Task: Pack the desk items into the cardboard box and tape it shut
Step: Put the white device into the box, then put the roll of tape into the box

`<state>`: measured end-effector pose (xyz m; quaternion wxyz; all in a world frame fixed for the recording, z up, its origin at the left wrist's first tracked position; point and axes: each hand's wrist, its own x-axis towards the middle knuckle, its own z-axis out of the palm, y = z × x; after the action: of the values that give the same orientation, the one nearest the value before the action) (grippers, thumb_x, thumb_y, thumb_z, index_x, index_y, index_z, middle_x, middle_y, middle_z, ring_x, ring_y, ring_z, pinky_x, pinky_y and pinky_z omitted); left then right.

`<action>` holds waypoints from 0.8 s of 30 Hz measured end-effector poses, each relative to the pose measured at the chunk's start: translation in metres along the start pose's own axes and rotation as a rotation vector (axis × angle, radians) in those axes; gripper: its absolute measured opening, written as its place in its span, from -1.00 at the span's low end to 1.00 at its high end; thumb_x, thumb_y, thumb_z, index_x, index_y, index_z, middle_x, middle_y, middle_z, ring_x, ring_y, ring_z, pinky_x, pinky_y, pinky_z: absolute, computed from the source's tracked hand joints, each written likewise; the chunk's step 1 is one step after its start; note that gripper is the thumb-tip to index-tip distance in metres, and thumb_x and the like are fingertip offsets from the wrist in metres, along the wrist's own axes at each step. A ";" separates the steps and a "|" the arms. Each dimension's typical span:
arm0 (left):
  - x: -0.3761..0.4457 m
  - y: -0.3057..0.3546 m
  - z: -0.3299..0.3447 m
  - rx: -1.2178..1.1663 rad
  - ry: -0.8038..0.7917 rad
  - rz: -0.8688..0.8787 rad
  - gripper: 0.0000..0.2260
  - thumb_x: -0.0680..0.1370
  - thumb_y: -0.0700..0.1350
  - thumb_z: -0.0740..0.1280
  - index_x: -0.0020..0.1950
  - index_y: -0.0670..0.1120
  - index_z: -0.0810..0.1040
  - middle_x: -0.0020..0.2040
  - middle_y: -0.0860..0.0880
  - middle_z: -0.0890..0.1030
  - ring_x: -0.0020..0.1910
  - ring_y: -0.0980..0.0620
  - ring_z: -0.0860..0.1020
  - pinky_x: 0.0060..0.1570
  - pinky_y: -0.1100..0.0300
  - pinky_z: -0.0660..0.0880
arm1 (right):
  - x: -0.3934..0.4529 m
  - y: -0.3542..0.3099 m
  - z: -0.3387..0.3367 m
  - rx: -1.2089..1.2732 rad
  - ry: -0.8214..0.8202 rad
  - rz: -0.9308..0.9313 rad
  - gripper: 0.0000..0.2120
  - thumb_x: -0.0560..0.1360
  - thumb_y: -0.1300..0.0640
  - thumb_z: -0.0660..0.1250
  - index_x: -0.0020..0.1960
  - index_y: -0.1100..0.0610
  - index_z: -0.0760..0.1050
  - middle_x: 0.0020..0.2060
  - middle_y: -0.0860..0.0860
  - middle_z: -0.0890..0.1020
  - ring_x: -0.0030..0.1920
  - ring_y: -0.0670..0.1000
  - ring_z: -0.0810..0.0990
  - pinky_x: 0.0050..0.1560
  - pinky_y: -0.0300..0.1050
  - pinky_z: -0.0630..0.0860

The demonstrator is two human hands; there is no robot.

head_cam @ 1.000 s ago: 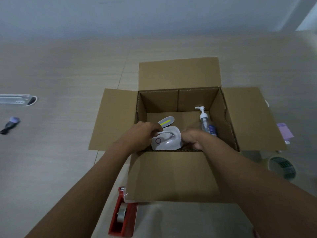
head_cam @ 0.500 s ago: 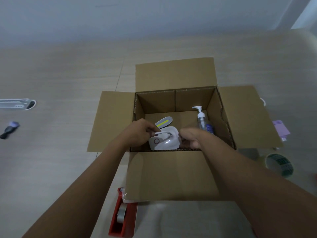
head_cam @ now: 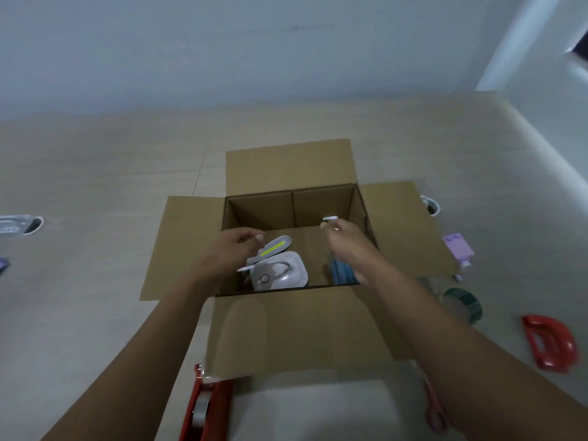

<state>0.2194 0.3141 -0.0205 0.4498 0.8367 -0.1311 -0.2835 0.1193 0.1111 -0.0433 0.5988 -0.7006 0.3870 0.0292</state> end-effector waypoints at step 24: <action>-0.098 0.085 0.355 -0.243 -0.262 0.077 -0.62 0.69 -0.03 0.19 0.52 0.08 0.34 0.41 0.09 0.43 0.26 0.21 0.47 0.13 0.34 0.37 | -0.085 0.211 -0.246 0.160 0.384 -0.048 -0.52 0.67 0.06 0.18 0.57 0.02 0.24 0.53 0.01 0.33 0.51 -0.02 0.31 0.32 -0.27 0.19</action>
<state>-0.0670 0.0722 -0.0699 0.5371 0.7266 -0.1852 -0.3865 -0.1654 -0.0538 -0.1032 0.5683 -0.6526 0.4782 -0.1499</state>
